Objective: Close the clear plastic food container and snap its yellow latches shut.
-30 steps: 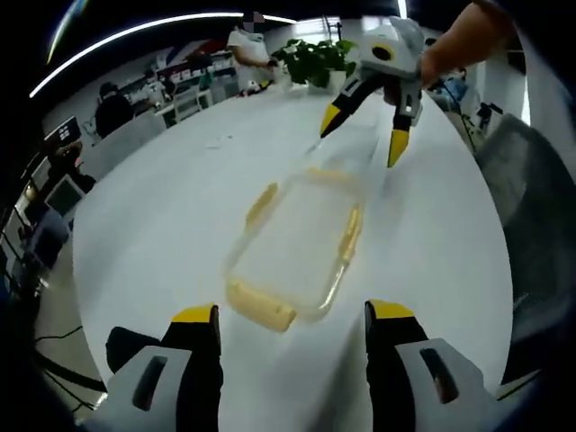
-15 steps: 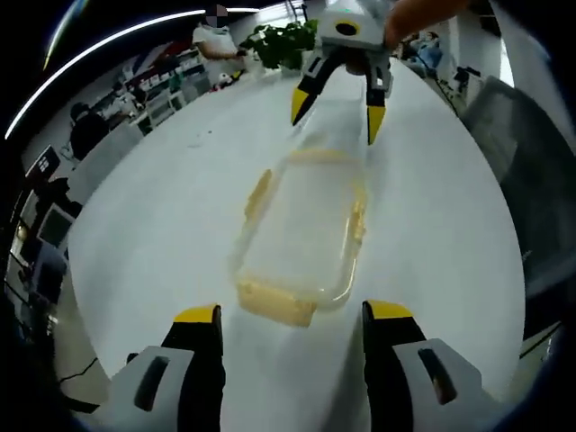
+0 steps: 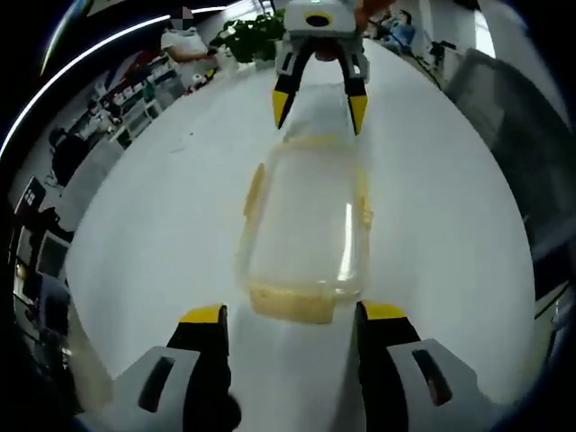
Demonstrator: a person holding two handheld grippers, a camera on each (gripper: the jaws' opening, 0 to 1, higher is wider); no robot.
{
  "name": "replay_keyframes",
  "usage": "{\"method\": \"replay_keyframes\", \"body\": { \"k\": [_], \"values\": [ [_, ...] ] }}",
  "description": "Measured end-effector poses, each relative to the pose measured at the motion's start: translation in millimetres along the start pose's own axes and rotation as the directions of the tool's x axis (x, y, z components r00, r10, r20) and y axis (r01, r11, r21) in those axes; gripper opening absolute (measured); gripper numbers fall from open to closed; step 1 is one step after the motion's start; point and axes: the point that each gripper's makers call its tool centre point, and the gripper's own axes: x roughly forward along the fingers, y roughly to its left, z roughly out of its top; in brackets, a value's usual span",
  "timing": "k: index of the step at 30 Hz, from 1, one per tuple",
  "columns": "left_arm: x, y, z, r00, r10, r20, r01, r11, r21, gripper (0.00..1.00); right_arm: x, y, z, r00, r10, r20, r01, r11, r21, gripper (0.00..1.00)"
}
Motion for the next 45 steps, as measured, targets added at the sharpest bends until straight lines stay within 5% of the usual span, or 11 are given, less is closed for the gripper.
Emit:
{"method": "replay_keyframes", "body": {
  "k": [17, 26, 45],
  "values": [
    [11, 1.7, 4.4, 0.995, -0.102, -0.016, 0.103, 0.991, 0.081, 0.53, 13, 4, -3.7, 0.993, 0.112, -0.042, -0.112, 0.994, 0.017, 0.51],
    [12, -9.1, 1.7, 0.979, -0.2, -0.028, 0.202, 0.977, 0.063, 0.43, 18, 3, -6.8, 0.988, 0.134, -0.073, -0.134, 0.991, 0.009, 0.49],
    [13, -8.7, 0.8, 0.98, -0.196, -0.035, 0.198, 0.979, 0.057, 0.38, 18, 4, -8.4, 0.985, 0.135, -0.106, -0.136, 0.991, -0.01, 0.37]
  ]
}}
